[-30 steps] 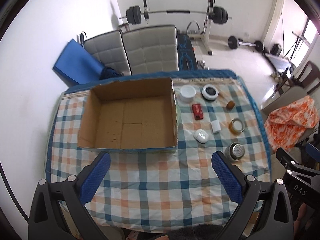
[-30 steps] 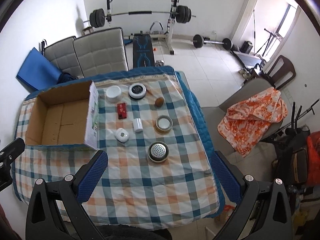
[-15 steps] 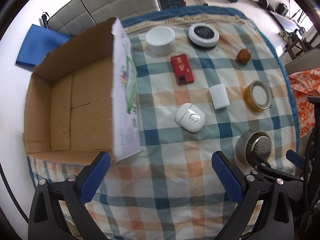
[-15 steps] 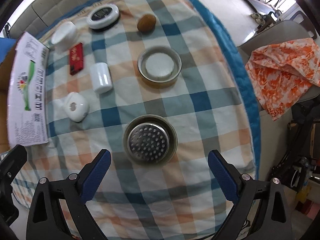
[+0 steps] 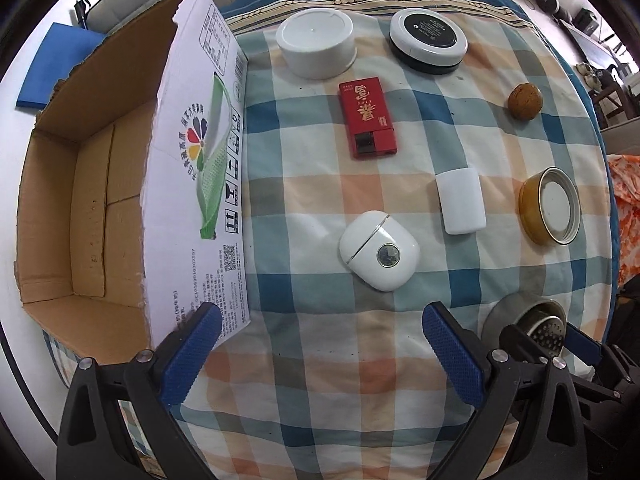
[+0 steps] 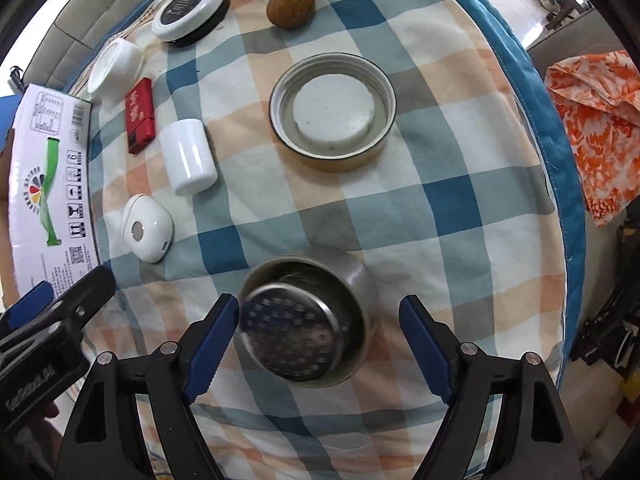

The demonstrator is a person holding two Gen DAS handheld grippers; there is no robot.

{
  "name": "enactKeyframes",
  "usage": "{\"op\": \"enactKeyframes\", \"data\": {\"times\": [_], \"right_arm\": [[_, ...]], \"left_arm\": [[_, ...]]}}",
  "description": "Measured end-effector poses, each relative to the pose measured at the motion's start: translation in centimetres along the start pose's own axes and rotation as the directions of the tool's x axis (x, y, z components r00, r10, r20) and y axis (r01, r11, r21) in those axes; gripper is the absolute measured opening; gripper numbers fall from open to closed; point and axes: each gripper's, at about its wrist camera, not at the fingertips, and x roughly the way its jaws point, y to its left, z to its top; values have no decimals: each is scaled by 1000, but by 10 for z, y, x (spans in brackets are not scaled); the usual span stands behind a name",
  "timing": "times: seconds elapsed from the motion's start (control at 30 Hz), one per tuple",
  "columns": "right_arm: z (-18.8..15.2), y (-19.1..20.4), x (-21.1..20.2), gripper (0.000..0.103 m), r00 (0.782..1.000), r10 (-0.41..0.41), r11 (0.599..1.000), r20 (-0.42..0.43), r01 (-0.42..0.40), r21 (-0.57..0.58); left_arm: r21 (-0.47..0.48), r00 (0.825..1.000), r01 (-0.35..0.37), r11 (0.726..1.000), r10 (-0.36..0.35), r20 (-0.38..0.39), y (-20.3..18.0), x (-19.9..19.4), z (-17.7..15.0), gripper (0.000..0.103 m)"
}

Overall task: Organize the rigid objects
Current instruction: 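Lower the right tool onto the steel strainer cup and close it, then grasp the gold-rimmed jar lid with the left tool while the right tool holds the strainer cup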

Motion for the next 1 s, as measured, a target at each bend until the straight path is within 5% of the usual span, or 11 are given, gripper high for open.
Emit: {"op": "enactKeyframes", "data": {"times": [0.27, 0.57, 0.77, 1.0], "right_arm": [[4, -1, 30, 77, 999, -12, 1000, -33, 12, -1], [19, -43, 6, 76, 996, -93, 995, 3, 93, 32], [42, -93, -14, 75, 996, -90, 990, 20, 87, 113], [52, -132, -9, 75, 998, -66, 985, 9, 63, 163]], "left_arm": [[29, 999, -24, 999, 24, -24, -7, 15, -5, 102], [79, 996, 94, 992, -93, -14, -53, -5, 23, 102], [162, 974, 214, 963, -198, -107, -112, 5, 62, 102], [273, 955, 259, 926, -203, -216, -178, 30, 83, 102]]}}
